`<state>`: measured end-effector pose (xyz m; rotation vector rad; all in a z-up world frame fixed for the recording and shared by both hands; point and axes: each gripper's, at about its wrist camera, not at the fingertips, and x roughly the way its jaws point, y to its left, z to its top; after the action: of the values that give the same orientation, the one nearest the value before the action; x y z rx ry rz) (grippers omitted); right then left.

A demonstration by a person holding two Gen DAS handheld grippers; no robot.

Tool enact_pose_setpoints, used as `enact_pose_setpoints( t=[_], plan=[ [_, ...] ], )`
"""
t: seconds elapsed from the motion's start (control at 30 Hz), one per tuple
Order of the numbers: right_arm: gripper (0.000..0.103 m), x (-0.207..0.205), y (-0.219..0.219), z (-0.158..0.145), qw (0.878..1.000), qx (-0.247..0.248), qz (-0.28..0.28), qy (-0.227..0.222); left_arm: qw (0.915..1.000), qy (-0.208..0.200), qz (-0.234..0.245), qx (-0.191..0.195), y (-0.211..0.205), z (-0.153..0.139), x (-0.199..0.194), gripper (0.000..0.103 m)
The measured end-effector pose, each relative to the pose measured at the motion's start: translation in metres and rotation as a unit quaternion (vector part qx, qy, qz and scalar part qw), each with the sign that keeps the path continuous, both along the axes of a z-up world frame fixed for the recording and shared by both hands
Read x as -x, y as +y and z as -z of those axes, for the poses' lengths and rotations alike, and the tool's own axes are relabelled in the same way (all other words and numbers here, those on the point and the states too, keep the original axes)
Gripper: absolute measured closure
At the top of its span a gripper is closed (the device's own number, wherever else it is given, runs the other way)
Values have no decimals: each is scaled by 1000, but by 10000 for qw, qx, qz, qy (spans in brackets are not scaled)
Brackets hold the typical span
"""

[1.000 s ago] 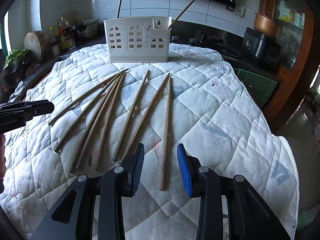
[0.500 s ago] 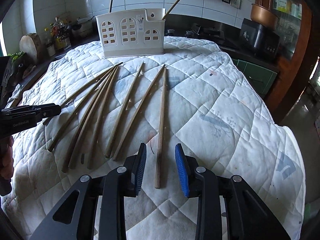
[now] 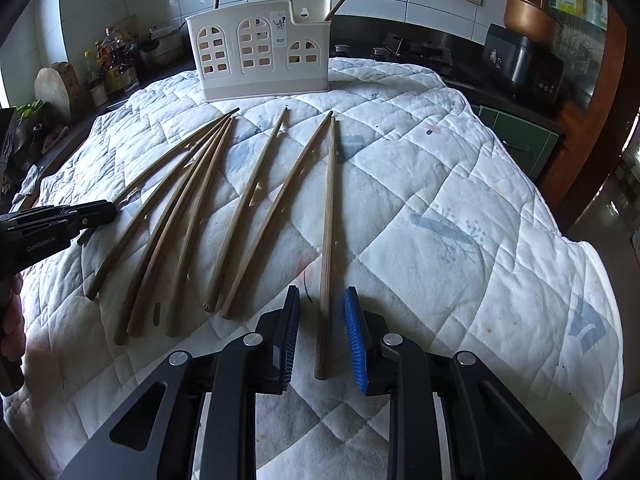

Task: Organize utensils
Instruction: 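Close the left tool on a chopstick while the right tool grasps another, then lift both chopsticks and carry them over the utensil holder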

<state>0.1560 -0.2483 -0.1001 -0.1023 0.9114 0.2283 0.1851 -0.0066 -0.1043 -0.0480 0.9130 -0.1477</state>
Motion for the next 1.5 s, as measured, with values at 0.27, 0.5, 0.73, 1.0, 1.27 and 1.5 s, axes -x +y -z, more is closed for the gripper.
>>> enact_pose_setpoints(
  t=[0.27,0.5,0.73,1.0,1.27,1.5],
  plan=[
    [94,0,-2,-1,10000,-28,66,-35,9998,-86,99,146,-2,-9,7,98],
    [96,3,-5,-3,9999,-39,134,-93,9995,-190,110,215,0,-14,10,98],
    [96,4,-8,-6,9997,-85,165,-140,9993,-197,104,289,2,-14,13,98],
    [90,3,-8,-6,9997,-182,125,-75,9992,-180,124,325,2,-14,13,98],
    [86,-1,-4,0,9998,-124,141,-8,9991,-142,145,371,3,-12,13,98],
    [96,4,-7,-12,9995,-76,193,-226,9989,-254,144,365,3,-21,18,98]
  ],
)
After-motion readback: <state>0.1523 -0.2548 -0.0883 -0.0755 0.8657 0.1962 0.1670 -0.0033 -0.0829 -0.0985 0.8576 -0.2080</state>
